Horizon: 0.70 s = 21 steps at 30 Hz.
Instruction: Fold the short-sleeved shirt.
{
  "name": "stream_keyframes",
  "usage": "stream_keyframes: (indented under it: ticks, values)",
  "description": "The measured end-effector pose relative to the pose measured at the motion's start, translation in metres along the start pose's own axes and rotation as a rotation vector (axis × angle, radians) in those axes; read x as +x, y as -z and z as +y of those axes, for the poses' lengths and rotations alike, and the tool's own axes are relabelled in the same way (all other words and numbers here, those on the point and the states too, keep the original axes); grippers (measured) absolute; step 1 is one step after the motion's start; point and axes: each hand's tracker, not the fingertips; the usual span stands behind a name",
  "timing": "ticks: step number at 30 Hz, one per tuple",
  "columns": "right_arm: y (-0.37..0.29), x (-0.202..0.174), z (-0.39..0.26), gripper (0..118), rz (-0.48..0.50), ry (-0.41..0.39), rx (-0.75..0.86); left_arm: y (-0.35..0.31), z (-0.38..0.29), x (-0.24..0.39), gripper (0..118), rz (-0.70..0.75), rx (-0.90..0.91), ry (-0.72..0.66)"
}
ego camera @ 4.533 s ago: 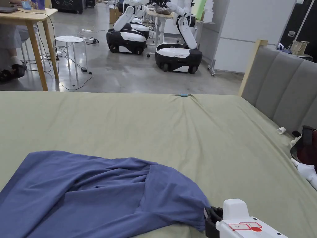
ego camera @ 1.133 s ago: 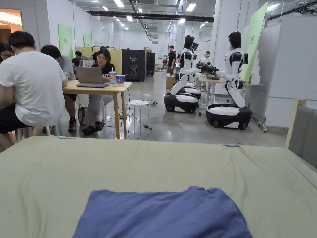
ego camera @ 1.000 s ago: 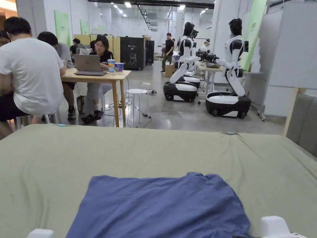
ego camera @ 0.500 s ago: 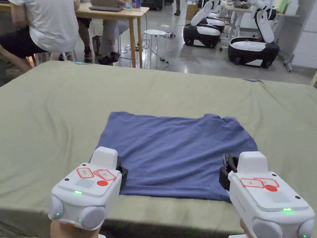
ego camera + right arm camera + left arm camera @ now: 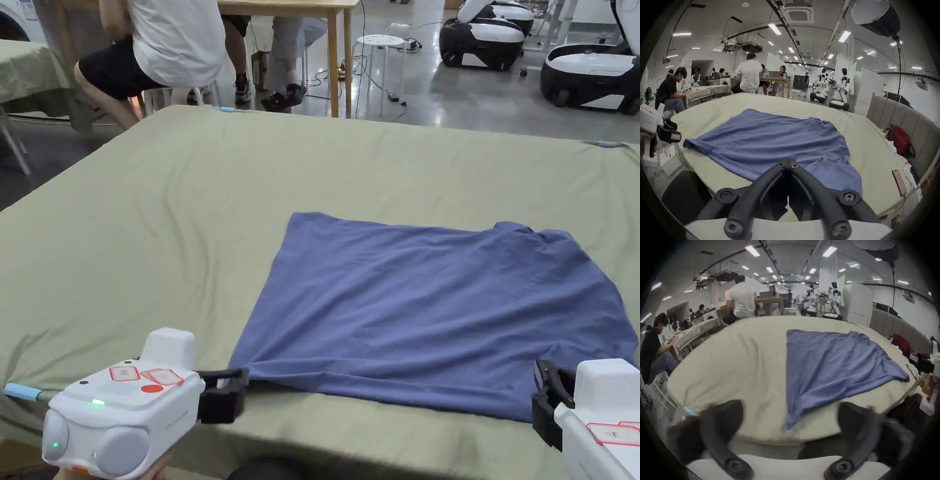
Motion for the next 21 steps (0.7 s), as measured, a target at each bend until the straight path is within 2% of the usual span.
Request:
stream_keyframes:
  ticks: [1,6,7,8,9,10,16,21]
  values:
    - [0.001,-0.001,0.001,0,0.002,-0.001,-0.005,0.004,-0.003,0.001,114,-0.039,-0.006,-0.008]
    - [-0.003,0.007,0.005,0,-0.004,0.017,-0.015,0.028,-0.007,0.009,113,-0.063,-0.041,-0.025]
    - [-0.004,0.009,0.005,0,-0.011,0.017,-0.014,0.036,-0.008,0.009,102,-0.064,-0.055,-0.019]
    - [-0.005,0.012,0.006,0,-0.019,0.019,-0.014,0.039,-0.007,0.012,84,-0.053,-0.063,0.0]
    - [-0.006,0.015,0.007,0,-0.024,0.023,-0.015,0.04,-0.007,0.015,58,-0.026,-0.047,0.034]
    - [-0.008,0.018,0.007,0,-0.029,0.028,-0.014,0.042,-0.007,0.018,24,0.004,-0.034,0.059]
    - [-0.018,0.043,0.01,0,-0.069,0.049,-0.016,0.057,-0.006,0.026,2,-0.002,-0.1,0.08]
    - [-0.023,0.086,0.004,0,-0.142,0.046,-0.103,0.05,0.0,0.03,0,0.01,-0.075,0.062]
